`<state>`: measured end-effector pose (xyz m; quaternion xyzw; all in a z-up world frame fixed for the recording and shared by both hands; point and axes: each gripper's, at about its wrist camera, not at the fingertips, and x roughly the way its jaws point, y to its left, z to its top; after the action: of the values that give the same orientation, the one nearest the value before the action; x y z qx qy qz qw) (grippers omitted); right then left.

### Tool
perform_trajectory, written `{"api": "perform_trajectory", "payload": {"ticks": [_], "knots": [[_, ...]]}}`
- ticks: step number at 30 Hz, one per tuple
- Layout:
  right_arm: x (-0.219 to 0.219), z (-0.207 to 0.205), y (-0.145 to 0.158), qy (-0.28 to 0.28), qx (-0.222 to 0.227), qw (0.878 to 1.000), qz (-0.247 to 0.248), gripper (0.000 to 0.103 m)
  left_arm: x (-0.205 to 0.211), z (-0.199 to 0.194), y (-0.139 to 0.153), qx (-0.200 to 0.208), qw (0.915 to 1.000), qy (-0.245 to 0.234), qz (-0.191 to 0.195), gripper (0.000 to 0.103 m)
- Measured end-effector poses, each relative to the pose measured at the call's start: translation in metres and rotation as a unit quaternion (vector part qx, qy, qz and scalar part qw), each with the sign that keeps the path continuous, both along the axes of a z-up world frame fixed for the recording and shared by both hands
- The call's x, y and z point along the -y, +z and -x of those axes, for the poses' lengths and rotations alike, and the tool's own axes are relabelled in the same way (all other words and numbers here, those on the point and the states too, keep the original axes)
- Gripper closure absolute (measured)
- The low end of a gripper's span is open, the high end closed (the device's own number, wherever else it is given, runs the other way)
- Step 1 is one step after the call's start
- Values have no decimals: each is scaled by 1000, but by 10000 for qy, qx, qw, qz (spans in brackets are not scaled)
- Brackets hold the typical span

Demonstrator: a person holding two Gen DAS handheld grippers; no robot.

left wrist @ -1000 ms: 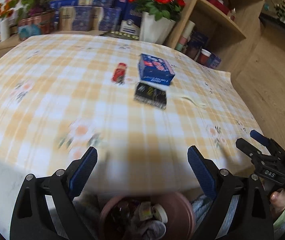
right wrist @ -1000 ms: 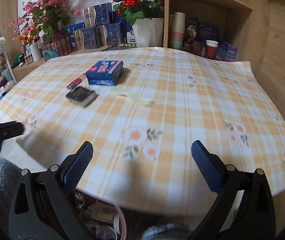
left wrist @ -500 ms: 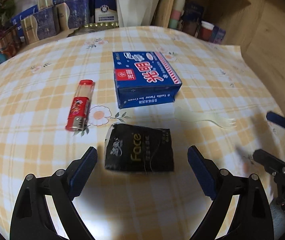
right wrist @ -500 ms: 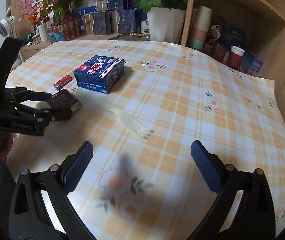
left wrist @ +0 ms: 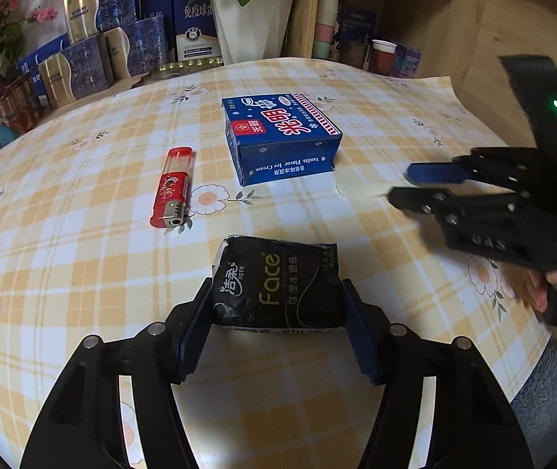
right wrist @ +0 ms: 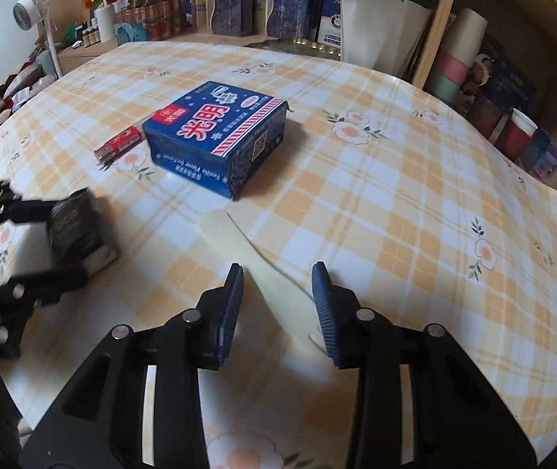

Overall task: Collect trash
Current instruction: 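Grasp the black Face tissue pack with the left tool while the right tool grasps the fork, then drop the fork and tissue pack into the bin with both tools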

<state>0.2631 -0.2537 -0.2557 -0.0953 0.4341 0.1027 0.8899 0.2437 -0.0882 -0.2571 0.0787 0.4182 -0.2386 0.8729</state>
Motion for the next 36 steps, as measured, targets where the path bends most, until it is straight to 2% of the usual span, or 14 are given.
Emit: {"api": "perform_trajectory", "payload": {"ticks": [8,13,15,16,17,19,24,27,32,36], "knots": [[13,-16,-2,-226,-162,9978,-597,64,-3,5,-1,99,9998,58,135,42],[7,-23,-1,-95,-214,9985,-500,63,-3,6,-1,131,9998,53,137,42],[5,-25,-1,-1,-243,9986,-465,71,-2,7,-2,144,9998,66,135,42],[2,-24,0,88,-244,9987,-446,81,-2,7,-2,153,9998,63,130,42],[-2,-21,1,143,-174,9993,-289,87,-2,8,-2,161,9998,45,122,42],[-8,-10,7,247,72,9996,-126,87,-1,8,-1,175,9998,-64,58,42],[3,18,18,-29,337,9963,-787,87,-18,15,4,-35,9989,-72,462,45],[9,36,21,-211,434,9920,-1169,87,-28,26,14,29,9979,34,646,46],[13,72,26,-453,511,9814,-1791,87,-35,53,34,199,9976,-66,665,46],[9,103,34,-486,568,9755,-2069,87,-45,78,48,278,9973,-76,678,46]]}}
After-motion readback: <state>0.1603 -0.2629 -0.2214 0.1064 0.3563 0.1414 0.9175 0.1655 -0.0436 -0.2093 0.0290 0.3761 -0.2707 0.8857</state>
